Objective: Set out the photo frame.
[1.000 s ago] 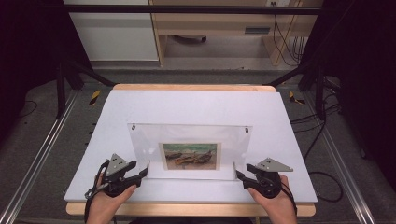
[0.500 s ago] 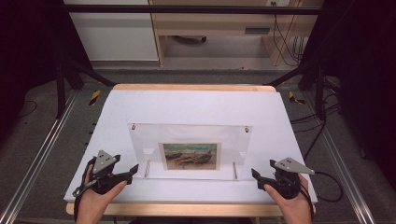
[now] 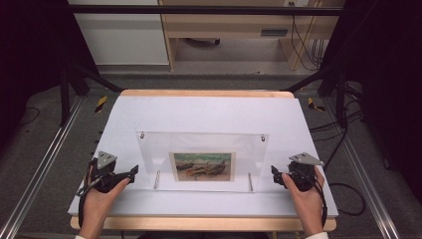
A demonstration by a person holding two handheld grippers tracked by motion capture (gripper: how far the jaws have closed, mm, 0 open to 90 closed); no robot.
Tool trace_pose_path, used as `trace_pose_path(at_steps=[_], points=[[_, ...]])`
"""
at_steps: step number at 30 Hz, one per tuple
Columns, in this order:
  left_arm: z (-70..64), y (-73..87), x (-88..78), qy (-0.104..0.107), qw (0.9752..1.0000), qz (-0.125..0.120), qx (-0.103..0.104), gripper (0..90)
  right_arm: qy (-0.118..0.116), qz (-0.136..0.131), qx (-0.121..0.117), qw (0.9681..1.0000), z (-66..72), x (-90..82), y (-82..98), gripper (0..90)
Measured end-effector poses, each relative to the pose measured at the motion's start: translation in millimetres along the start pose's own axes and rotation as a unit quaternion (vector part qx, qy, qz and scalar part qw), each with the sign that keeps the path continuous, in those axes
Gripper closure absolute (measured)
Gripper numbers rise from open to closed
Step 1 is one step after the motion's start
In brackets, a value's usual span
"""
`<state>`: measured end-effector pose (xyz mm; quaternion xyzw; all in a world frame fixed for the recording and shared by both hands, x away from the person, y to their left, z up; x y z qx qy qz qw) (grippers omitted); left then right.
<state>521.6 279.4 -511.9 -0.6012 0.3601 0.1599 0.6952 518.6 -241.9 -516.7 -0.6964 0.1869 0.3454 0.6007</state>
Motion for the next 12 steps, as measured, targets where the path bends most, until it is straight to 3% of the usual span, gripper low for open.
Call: trace_pose_path(at_steps=[3, 6, 10, 12], points=[[3.2, -5.1, 6.9, -0.022, 0.9995, -0.001, 0.024, 9.6, 0.017, 0.008, 0.003, 0.9998, -4.8, 9.1, -7.1, 15.5], [0.0, -11.9, 7.7, -0.020, 0.9993, -0.018, 0.028, 8.4, 0.027, 0.012, 0.001, 0.9996, -6.4, 16.2, -11.7, 17.9], [-2.6, -10.9, 6.2, -0.017, 0.9983, -0.020, 0.051, 5.7, 0.029, 0.018, -0.013, 0.9993, -3.2, 15.6, -5.1, 17.5], [-0.6, -10.3, 4.6, -0.012, 0.9985, -0.026, 0.046, 5.3, 0.032, 0.015, -0.016, 0.9993, -2.4, 12.4, -1.4, 16.8]])
Point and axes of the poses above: each handheld gripper's, and its own axes: x roughly forward along the jaws, y roughly out of its underside, z roughly to its left, the point moved 9 cm from there along x, roughly forward along the jaws, and after that the axes turned 7 degrees about z, right-handed, at the moved point
